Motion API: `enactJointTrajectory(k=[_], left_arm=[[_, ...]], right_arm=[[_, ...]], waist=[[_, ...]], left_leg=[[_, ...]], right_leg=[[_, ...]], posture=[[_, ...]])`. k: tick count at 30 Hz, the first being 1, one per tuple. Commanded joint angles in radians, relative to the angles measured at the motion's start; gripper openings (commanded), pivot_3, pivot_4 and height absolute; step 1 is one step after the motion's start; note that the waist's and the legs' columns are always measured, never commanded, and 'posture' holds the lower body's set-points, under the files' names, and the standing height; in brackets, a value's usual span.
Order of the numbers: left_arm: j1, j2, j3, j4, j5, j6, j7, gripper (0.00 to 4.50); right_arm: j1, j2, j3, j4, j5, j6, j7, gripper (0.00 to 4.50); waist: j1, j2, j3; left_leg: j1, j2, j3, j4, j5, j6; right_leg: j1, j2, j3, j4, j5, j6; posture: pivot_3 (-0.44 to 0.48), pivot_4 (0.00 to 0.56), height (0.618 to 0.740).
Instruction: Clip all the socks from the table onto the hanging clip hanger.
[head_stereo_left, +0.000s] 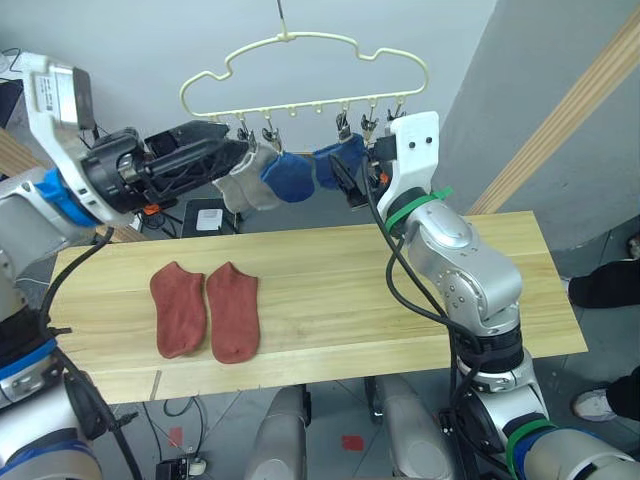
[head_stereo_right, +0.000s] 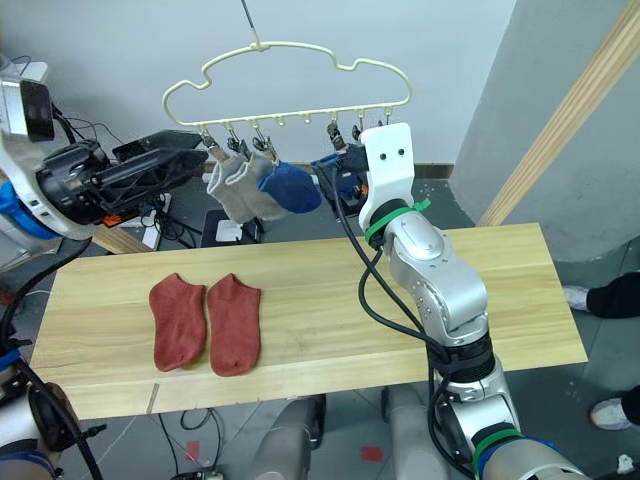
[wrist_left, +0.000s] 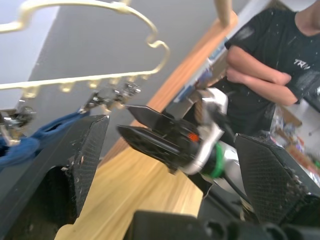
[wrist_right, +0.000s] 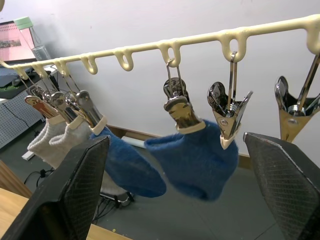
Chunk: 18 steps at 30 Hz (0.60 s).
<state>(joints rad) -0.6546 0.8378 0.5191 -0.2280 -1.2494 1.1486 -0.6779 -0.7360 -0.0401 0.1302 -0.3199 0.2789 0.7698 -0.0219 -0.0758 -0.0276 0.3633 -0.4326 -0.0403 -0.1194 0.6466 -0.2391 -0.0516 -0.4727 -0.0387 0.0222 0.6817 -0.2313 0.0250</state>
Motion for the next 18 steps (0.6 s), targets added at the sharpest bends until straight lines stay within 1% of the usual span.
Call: enactJointTrajectory(k=[1, 6, 18], left_arm=[[0.035, 0.028, 0.072, -0.063, -0.075, -0.014, 0.04, 4.48], [0.104, 0.035, 0.081, -0.083, -0.079, -0.051, 0.051, 4.48], [0.114, 0.06, 0.053, -0.063, -0.09, -0.089, 0.057, 4.48]], right_arm=[[-0.039, 0.022, -0.025, -0.003, -0.031, -0.049, -0.014, 4.5], [-0.07, 0.05, -0.026, 0.035, -0.072, -0.099, -0.019, 4.5], [-0.095, 0.12, -0.028, 0.094, -0.109, -0.113, -0.012, 4.5]], waist=[[-0.001, 0.0, 0.0], [0.0, 0.0, 0.0], [0.015, 0.0, 0.0]], left_leg=[[0.0, 0.0, 0.0, 0.0, 0.0, 0.0], [0.0, 0.001, -0.001, -0.001, 0.0, -0.001], [0.0, 0.002, -0.001, -0.001, 0.002, -0.004]], right_leg=[[0.0, 0.0, 0.0, 0.0, 0.0, 0.0], [-0.001, 0.0, -0.001, 0.0, 0.0, 0.0], [-0.001, 0.0, -0.001, 0.0, 0.0, 0.0]], posture=[[0.02, 0.374, 0.74], [0.027, 0.369, 0.74], [0.039, 0.367, 0.74]])
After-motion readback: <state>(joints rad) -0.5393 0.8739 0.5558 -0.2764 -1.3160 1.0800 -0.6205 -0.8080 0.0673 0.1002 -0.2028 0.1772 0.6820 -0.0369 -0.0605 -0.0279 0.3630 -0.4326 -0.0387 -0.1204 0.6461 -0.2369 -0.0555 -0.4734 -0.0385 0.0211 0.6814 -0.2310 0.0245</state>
